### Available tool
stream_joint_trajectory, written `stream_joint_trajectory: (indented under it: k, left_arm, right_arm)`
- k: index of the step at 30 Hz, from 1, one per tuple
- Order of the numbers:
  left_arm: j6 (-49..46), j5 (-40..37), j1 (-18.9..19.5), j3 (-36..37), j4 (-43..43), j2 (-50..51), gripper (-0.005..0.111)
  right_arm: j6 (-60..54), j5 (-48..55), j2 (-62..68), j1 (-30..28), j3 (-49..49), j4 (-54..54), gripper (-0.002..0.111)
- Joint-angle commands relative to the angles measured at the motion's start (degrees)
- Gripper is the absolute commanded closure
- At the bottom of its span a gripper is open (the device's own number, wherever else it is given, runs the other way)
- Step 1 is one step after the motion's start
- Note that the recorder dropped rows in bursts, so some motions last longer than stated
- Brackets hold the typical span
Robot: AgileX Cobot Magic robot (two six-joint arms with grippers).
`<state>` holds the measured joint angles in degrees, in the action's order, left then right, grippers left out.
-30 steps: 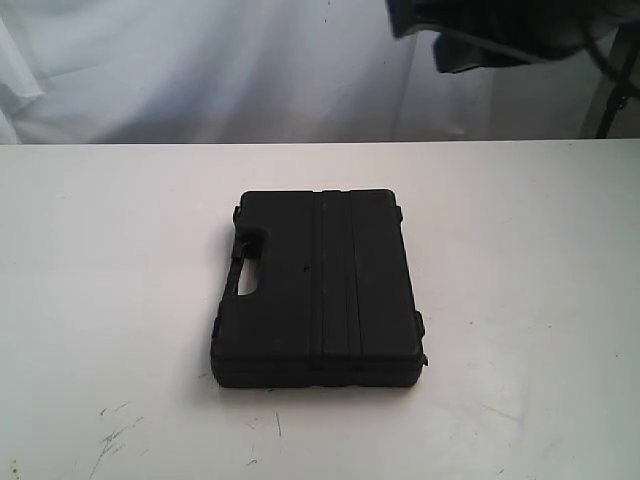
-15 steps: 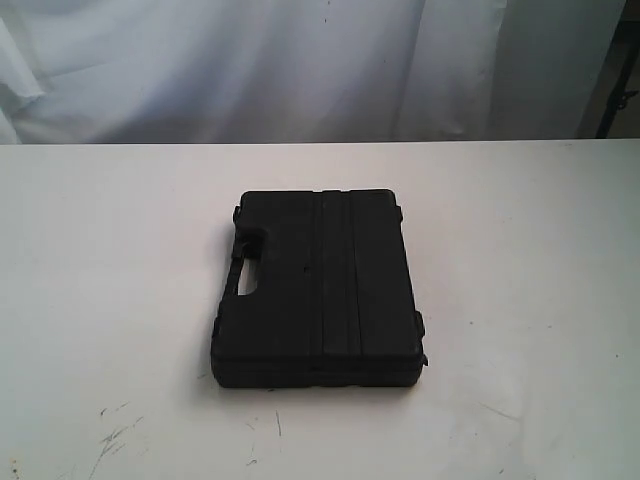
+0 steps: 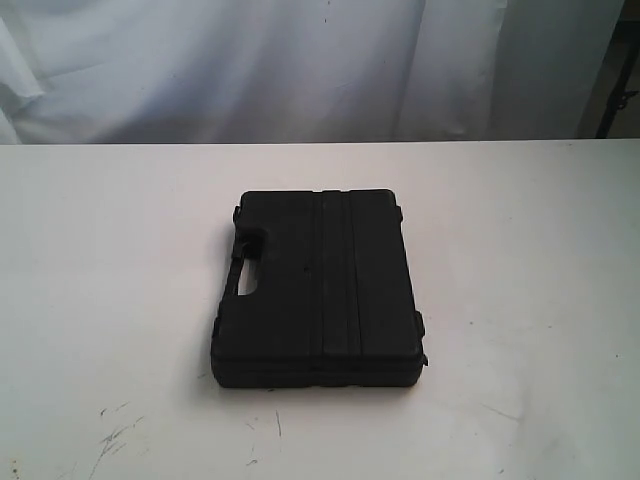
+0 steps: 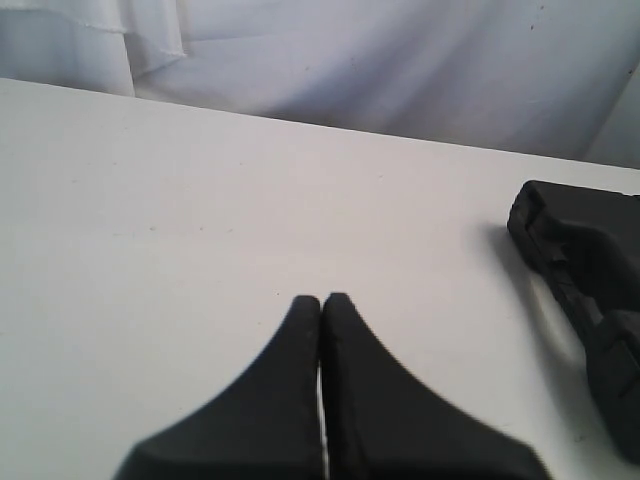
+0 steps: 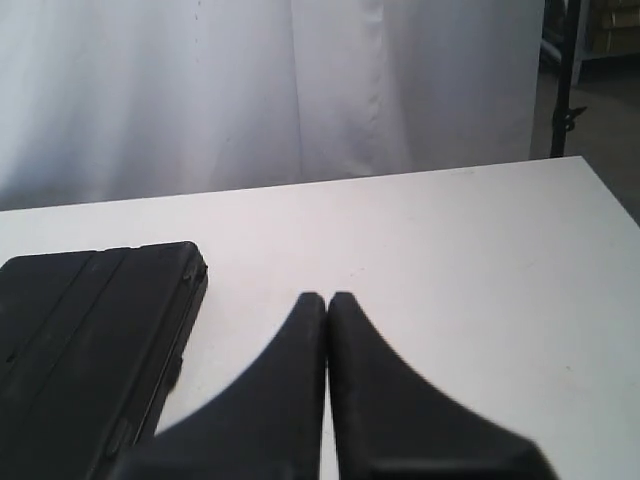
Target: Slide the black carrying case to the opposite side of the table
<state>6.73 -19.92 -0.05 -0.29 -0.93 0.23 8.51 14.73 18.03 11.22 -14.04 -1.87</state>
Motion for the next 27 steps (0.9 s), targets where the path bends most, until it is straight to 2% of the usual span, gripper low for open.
stream_joint_trajectory:
  k: [1, 8, 21, 27]
  left_arm:
    - [0.1, 0.5, -0.2, 0.3, -0.2, -0.2, 0.107]
    - [0.1, 0.5, -0.2, 0.3, -0.2, -0.2, 0.107]
    - [0.1, 0.5, -0.2, 0.3, -0.2, -0.2, 0.107]
    - [0.1, 0.5, -0.2, 0.3, -0.2, -0.2, 0.107]
  right_arm:
    - [-0.6, -2.1, -5.9, -0.5, 3.9, 0.2, 0.108]
    - [-0.6, -2.9, -11.5, -3.9, 7.0, -0.4, 0.108]
    - [-1.1, 0.2, -13.5, -4.0, 9.2, -0.2, 0.108]
    - [-2.5, -3.1, -16.5, -4.1, 14.0, 0.4, 0.108]
